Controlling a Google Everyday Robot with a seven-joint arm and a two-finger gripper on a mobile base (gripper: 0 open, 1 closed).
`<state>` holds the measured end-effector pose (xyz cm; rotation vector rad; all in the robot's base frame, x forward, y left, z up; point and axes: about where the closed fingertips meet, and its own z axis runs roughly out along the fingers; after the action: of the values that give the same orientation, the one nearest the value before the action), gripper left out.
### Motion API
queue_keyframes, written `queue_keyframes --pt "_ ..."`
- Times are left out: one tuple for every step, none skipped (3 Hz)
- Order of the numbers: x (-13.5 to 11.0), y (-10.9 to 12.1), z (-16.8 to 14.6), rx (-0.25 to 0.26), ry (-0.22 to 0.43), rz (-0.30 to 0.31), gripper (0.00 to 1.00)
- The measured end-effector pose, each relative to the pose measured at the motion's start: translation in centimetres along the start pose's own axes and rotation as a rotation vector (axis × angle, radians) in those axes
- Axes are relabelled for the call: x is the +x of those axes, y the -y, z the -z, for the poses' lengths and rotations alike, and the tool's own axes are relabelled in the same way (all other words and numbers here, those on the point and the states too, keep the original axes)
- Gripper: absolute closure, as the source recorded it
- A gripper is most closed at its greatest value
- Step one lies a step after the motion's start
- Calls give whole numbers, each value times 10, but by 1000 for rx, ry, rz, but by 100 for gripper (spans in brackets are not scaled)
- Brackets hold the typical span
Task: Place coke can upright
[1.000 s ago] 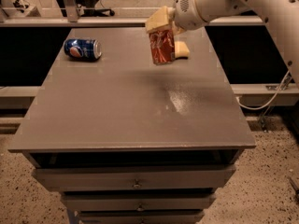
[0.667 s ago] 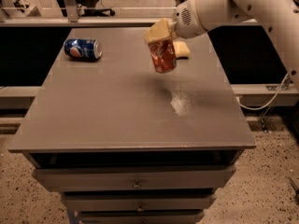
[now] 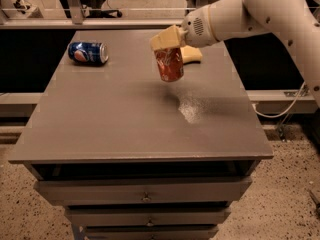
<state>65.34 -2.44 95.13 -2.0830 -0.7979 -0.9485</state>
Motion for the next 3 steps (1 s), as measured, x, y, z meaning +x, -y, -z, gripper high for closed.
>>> queue_keyframes --pt "-8 22 -8 105 -70 107 100" --pt "-12 38 -10 183 -123 217 100" --pt "-28 40 -9 247 -161 252 82"
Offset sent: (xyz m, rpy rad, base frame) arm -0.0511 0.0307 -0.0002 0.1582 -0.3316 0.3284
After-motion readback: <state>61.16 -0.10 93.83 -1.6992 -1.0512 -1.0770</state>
